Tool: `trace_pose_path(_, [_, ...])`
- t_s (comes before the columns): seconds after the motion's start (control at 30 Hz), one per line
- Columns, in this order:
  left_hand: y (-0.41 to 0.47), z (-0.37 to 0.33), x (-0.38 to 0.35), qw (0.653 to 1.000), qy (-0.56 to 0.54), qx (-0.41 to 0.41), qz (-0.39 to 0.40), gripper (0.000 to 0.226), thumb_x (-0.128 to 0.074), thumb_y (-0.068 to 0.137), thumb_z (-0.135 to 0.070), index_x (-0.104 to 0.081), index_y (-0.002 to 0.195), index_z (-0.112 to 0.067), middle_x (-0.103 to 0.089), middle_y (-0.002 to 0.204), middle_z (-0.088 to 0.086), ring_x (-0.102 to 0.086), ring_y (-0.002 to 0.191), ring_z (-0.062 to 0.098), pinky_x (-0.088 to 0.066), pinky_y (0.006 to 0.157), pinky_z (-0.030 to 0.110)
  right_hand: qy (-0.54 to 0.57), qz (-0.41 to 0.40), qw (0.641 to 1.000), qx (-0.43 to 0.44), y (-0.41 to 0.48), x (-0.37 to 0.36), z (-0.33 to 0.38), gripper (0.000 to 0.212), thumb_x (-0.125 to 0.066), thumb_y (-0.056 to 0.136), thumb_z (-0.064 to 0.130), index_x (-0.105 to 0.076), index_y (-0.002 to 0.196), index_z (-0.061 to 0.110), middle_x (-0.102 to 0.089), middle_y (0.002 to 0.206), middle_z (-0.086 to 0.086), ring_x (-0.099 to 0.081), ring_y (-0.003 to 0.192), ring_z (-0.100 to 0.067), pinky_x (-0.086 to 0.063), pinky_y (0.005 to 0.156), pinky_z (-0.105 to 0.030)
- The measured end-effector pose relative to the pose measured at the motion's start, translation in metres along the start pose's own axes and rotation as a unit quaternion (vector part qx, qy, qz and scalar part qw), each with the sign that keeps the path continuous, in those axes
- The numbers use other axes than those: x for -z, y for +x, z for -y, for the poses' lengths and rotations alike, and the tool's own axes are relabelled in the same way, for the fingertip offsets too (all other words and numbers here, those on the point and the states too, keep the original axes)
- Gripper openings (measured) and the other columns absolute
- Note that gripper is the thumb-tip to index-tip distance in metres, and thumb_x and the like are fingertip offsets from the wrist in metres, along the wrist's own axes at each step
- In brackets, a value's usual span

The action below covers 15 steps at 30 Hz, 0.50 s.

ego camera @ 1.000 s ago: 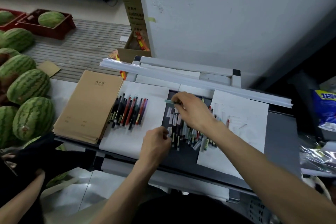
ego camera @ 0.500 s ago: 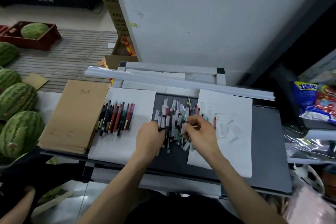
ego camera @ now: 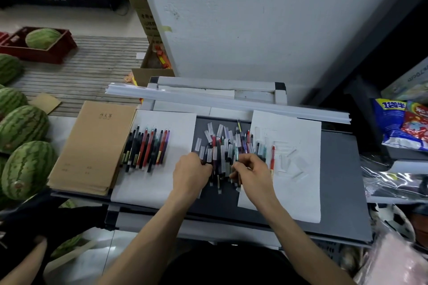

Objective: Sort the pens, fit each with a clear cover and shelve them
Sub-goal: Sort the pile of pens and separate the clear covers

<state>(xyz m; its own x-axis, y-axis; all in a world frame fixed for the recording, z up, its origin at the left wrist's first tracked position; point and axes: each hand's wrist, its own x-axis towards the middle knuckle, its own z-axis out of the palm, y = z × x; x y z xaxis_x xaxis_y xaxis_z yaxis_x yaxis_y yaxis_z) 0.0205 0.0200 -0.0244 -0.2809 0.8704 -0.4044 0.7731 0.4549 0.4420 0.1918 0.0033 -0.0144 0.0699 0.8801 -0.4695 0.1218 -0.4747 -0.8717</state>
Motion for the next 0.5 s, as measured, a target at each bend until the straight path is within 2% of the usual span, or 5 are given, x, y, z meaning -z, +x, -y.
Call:
trace_pose_path(0.1, [-0.002,0.003,-0.001,1.0,-0.015,0.002,-0.008,0.026,-0.065,0.082,-0.03,-0.058,0.07,-0.009,-0.061,0.064,0.003,-0.058,0.062,0.023,-0.039,0.049,0.03,0.055,-0.002,0.998,-0.027,0.002,0.002,-0.002,0.01,-0.056,0.098,0.006,-0.063,0.103,0.011,-0.071,0.085,-0.01,-0.068,0.069,-0.022,-0.06,0.074,-0.043])
trace_pose_path(0.2, [-0.003,0.008,0.0,0.999,-0.048,0.0,0.009,0.031,-0.065,0.085,-0.035,-0.06,0.074,-0.007,-0.063,0.066,0.004,-0.054,0.061,0.02,-0.038,0.05,0.03,0.086,-0.004,0.994,-0.06,0.002,0.003,-0.002,0.013,-0.05,0.098,0.002,-0.061,0.103,0.004,-0.067,0.076,-0.01,-0.062,0.064,-0.021,-0.057,0.068,-0.041])
trace_pose_path(0.33, [-0.003,0.015,0.005,0.995,-0.095,0.015,0.031,0.028,-0.062,0.083,-0.025,-0.049,0.065,-0.008,-0.054,0.061,0.006,-0.044,0.057,0.021,-0.033,0.051,0.029,0.055,0.013,0.995,-0.085,0.002,0.006,-0.007,0.015,-0.045,0.098,0.002,-0.06,0.096,0.005,-0.06,0.074,-0.01,-0.051,0.055,-0.015,-0.045,0.052,-0.028])
trace_pose_path(0.43, [-0.005,0.021,0.005,0.989,-0.131,0.042,0.046,0.02,-0.055,0.084,-0.013,-0.057,0.073,0.004,-0.057,0.064,0.014,-0.043,0.057,0.02,-0.035,0.053,0.03,0.027,0.022,0.995,-0.092,0.003,0.008,-0.014,0.014,-0.046,0.097,0.007,-0.06,0.094,0.007,-0.056,0.072,-0.008,-0.042,0.052,-0.012,-0.036,0.051,-0.028])
trace_pose_path(0.5, [-0.008,0.022,0.004,0.988,-0.141,0.054,0.038,0.02,-0.055,0.084,-0.011,-0.062,0.078,0.007,-0.058,0.063,0.01,-0.045,0.058,0.02,-0.038,0.054,0.03,-0.012,0.026,0.995,-0.092,0.004,0.009,-0.018,0.014,-0.05,0.097,0.014,-0.062,0.098,0.005,-0.055,0.07,-0.006,-0.041,0.051,-0.012,-0.034,0.052,-0.03])
